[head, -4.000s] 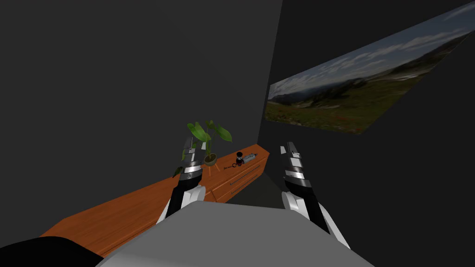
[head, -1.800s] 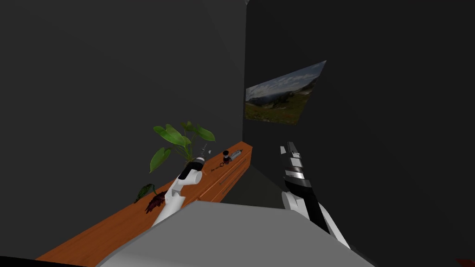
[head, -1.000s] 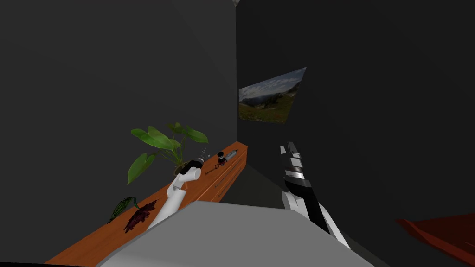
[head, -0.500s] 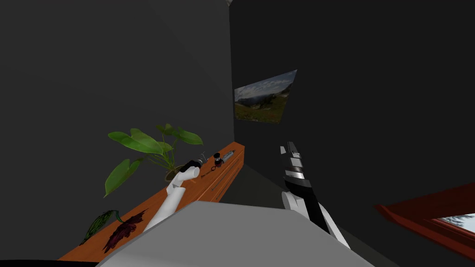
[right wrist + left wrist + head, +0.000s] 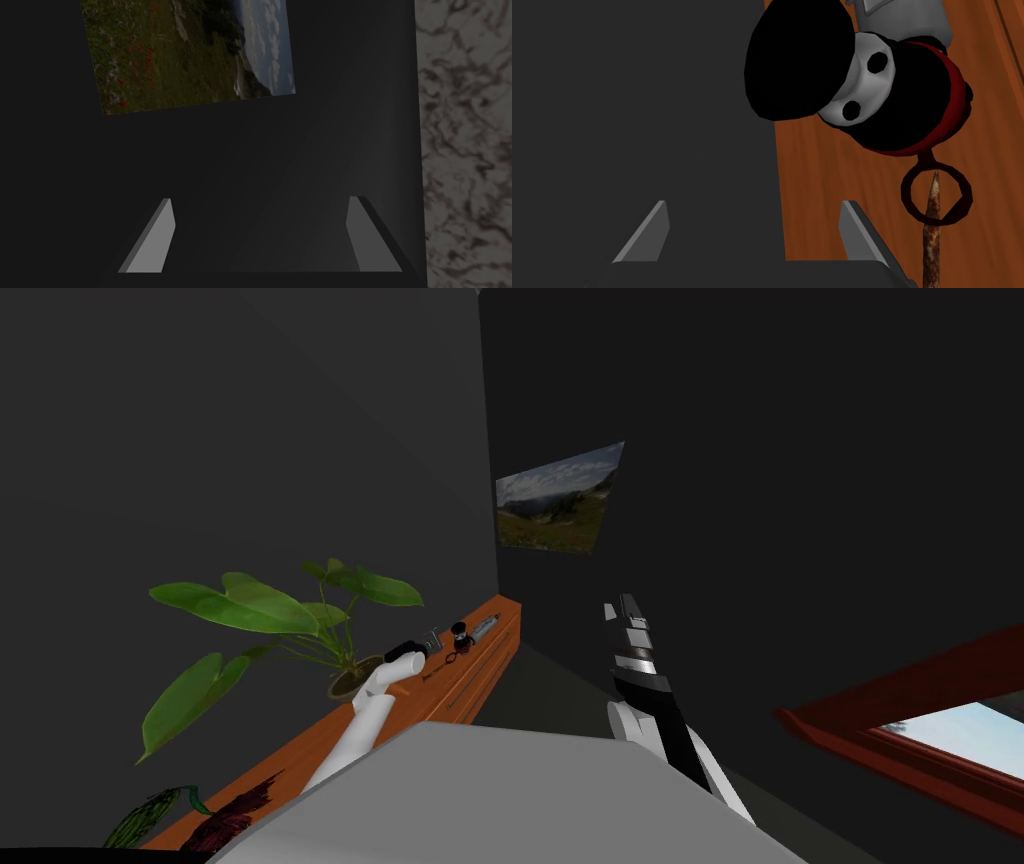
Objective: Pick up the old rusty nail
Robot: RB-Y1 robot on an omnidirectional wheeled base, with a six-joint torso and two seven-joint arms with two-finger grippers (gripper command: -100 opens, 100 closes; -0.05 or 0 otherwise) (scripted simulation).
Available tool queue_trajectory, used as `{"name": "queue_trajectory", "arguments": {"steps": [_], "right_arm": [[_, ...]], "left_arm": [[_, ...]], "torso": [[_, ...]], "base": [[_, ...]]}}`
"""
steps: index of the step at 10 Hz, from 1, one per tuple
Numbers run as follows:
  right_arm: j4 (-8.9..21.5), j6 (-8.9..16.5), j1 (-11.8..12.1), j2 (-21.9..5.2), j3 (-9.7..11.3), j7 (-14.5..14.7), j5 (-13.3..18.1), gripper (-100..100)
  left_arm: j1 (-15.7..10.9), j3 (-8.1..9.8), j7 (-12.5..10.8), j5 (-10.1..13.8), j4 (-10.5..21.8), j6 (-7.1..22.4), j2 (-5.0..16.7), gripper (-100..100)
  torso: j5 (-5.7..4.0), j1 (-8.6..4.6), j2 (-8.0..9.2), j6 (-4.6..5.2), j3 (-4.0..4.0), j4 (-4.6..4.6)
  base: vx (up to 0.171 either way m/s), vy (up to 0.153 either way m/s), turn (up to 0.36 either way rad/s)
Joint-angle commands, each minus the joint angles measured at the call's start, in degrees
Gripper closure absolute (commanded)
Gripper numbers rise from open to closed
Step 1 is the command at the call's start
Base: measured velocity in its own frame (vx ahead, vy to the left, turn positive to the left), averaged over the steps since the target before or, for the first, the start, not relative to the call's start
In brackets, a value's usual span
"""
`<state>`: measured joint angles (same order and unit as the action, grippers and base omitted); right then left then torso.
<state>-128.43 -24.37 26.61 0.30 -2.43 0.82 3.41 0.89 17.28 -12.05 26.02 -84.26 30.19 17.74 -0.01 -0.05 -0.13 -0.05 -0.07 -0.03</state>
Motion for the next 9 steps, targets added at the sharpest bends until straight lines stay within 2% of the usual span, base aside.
{"name": "queue_trajectory", "arguments": {"steps": [1,2,3,4,5,7,8,9], "right_arm": [[0.0,0.0,0.0,0.0,0.0,0.0,0.0,0],[0.0,0.0,0.0,0.0,0.0,0.0,0.0,0],[0.0,0.0,0.0,0.0,0.0,0.0,0.0,0],[0.0,0.0,0.0,0.0,0.0,0.0,0.0,0],[0.0,0.0,0.0,0.0,0.0,0.0,0.0,0],[0.0,0.0,0.0,0.0,0.0,0.0,0.0,0],[0.0,0.0,0.0,0.0,0.0,0.0,0.0,0],[0.0,0.0,0.0,0.0,0.0,0.0,0.0,0]], "left_arm": [[-0.3,0.4,-0.2,0.2,1.8,1.1,0.2,-100],[-0.4,1.23,-0.6,0.5,3.7,3.3,0.6,-100],[-0.4,1.23,-0.6,0.5,4.3,3.3,0.6,-100],[-0.4,2.05,-1.0,0.7,6.7,5.4,1.0,-100],[-0.4,2.05,-1.0,0.7,6.7,5.4,1.0,-100],[-0.2,3.66,-1.7,1.0,10.7,8.9,1.9,-100],[-0.2,3.66,-1.7,1.0,11.4,9.4,1.9,-100],[0.0,4.45,-2.0,1.1,13.6,11.0,2.3,-100]], "torso": [[0.0,0.0,0.0,0.0,0.0,0.0],[0.0,0.02,0.01,-0.01,0.01,0.0],[0.0,0.02,0.0,0.0,0.0,0.0],[0.0,0.03,0.02,-0.02,0.01,0.01],[0.01,0.04,-0.03,0.0,-0.01,0.0],[0.01,0.05,-0.04,0.0,-0.02,-0.01],[0.01,0.05,-0.1,0.0,-0.06,-0.02],[0.0,0.07,-0.08,-0.03,-0.05,-0.02]], "base": [[0.034,-0.013,-0.069],[0.039,-0.016,-0.136],[0.032,-0.011,-0.062],[0.049,-0.011,-0.105],[0.045,-0.007,-0.068],[0.064,-0.007,-0.155],[0.06,-0.001,-0.037],[0.06,0.003,-0.088]]}}
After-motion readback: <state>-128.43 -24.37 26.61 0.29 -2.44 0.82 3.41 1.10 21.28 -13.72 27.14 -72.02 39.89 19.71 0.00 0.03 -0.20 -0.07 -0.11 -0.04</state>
